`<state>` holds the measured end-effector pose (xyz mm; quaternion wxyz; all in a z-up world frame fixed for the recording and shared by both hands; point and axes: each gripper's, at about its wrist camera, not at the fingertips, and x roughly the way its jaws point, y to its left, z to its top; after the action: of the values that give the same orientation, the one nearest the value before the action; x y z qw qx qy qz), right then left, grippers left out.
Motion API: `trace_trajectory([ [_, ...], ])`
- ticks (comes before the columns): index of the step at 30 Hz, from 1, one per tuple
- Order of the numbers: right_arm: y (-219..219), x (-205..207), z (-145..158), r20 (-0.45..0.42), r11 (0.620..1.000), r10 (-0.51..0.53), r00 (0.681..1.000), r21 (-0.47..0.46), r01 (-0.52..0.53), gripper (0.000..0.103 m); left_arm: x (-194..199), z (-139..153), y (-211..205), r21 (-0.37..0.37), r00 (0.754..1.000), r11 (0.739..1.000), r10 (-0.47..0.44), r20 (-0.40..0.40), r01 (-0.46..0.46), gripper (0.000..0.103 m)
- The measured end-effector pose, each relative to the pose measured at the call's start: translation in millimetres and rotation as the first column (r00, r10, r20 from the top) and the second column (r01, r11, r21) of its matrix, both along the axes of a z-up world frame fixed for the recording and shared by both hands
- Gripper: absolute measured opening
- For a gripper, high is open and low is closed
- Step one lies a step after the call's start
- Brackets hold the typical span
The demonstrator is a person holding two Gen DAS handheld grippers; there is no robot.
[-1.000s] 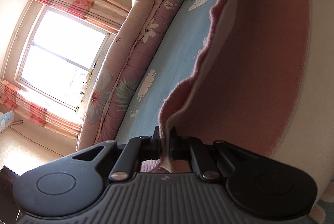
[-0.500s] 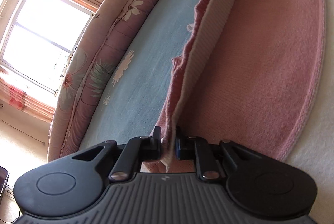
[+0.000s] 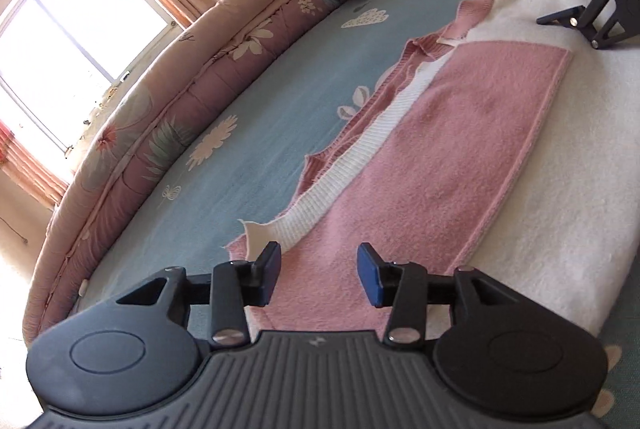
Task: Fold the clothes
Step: 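Open both grippers to release the hem, then withdraw both open grippers from the folded sweater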
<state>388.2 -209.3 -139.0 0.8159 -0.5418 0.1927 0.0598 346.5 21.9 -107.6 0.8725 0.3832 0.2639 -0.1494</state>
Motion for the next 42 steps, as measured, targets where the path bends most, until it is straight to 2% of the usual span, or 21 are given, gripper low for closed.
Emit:
trace_trajectory([
  [2, -2, -1, 2, -0.002, 0.998, -0.032, 0.999, 0.054, 0.032, 0.066, 0, -14, -3, 0.009, 0.999, 1.000, 0.023, -0.032, -0.023, 0.043],
  [5, -10, -10, 9, -0.024, 0.992, -0.075, 0.997, 0.102, 0.078, 0.066, -9, -11, 2, -0.024, 0.998, 0.998, 0.053, -0.026, -0.053, 0.043],
  [8, -18, -36, 27, -0.092, 0.962, -0.100, 0.991, 0.245, 0.120, 0.067, -30, 4, 13, -0.133, 0.997, 0.990, 0.047, -0.064, -0.055, 0.049],
  [11, -28, -52, 35, -0.245, 0.873, -0.054, 0.968, 0.460, 0.165, 0.069, -44, -1, 22, -0.170, 0.988, 0.980, 0.087, -0.126, -0.108, 0.050],
  [13, -33, -67, 27, -0.286, 0.820, -0.086, 0.954, 0.524, 0.231, 0.069, -53, -7, 34, -0.224, 0.977, 0.959, 0.136, -0.163, -0.171, 0.050],
  [14, -41, -72, 26, -0.307, 0.777, -0.101, 0.946, 0.569, 0.268, 0.069, -57, -7, 42, -0.276, 0.970, 0.938, 0.161, -0.185, -0.208, 0.050],
  [17, -63, -87, 25, -0.373, 0.628, -0.137, 0.918, 0.684, 0.371, 0.069, -66, -5, 58, -0.357, 0.949, 0.892, 0.195, -0.248, -0.277, 0.049],
  [18, -69, -91, 26, -0.385, 0.597, -0.133, 0.913, 0.704, 0.383, 0.069, -68, -4, 58, -0.347, 0.949, 0.897, 0.194, -0.250, -0.275, 0.049],
  [20, -73, -95, 30, -0.406, 0.592, -0.127, 0.905, 0.701, 0.398, 0.069, -70, 1, 57, -0.326, 0.946, 0.904, 0.198, -0.258, -0.278, 0.050],
  [22, -68, -97, 36, -0.398, 0.620, -0.130, 0.908, 0.682, 0.388, 0.069, -72, 8, 57, -0.332, 0.943, 0.900, 0.198, -0.267, -0.283, 0.049],
  [24, -62, -100, 42, -0.390, 0.645, -0.132, 0.911, 0.664, 0.378, 0.069, -69, 16, 56, -0.379, 0.944, 0.882, 0.184, -0.272, -0.281, 0.050],
  [26, -55, -98, 51, -0.364, 0.622, -0.123, 0.923, 0.697, 0.358, 0.069, -61, 22, 51, -0.430, 0.946, 0.857, 0.176, -0.272, -0.283, 0.050],
  [28, -46, -92, 55, -0.352, 0.593, -0.116, 0.929, 0.726, 0.349, 0.070, -51, 21, 41, -0.447, 0.946, 0.849, 0.167, -0.278, -0.281, 0.050],
  [31, -32, -81, 53, -0.350, 0.559, -0.110, 0.930, 0.752, 0.349, 0.070, -46, 7, 36, -0.434, 0.926, 0.839, 0.195, -0.323, -0.328, 0.051],
  [32, -32, -79, 47, -0.373, 0.558, -0.117, 0.920, 0.742, 0.372, 0.070, -48, 1, 38, -0.432, 0.919, 0.834, 0.205, -0.337, -0.345, 0.051],
  [34, -34, -79, 33, -0.419, 0.556, -0.144, 0.896, 0.715, 0.424, 0.071, -60, -4, 50, -0.472, 0.915, 0.804, 0.211, -0.344, -0.363, 0.055],
  [35, -40, -85, 27, -0.418, 0.539, -0.140, 0.897, 0.728, 0.424, 0.074, -64, -4, 56, -0.483, 0.913, 0.795, 0.211, -0.349, -0.368, 0.055],
  [37, -51, -96, 21, -0.424, 0.511, -0.125, 0.897, 0.748, 0.424, 0.083, -72, 3, 64, -0.479, 0.915, 0.801, 0.200, -0.350, -0.358, 0.055],
  [39, -54, -102, 25, -0.420, 0.515, -0.113, 0.900, 0.750, 0.414, 0.083, -71, 12, 63, -0.472, 0.922, 0.812, 0.194, -0.333, -0.342, 0.055],
  [41, -54, -101, 34, -0.418, 0.478, -0.097, 0.903, 0.776, 0.411, 0.085, -63, 18, 62, -0.501, 0.927, 0.795, 0.199, -0.320, -0.343, 0.060],
  [42, -53, -100, 36, -0.413, 0.471, -0.096, 0.906, 0.783, 0.407, 0.088, -58, 20, 62, -0.517, 0.926, 0.782, 0.201, -0.320, -0.348, 0.062],
])
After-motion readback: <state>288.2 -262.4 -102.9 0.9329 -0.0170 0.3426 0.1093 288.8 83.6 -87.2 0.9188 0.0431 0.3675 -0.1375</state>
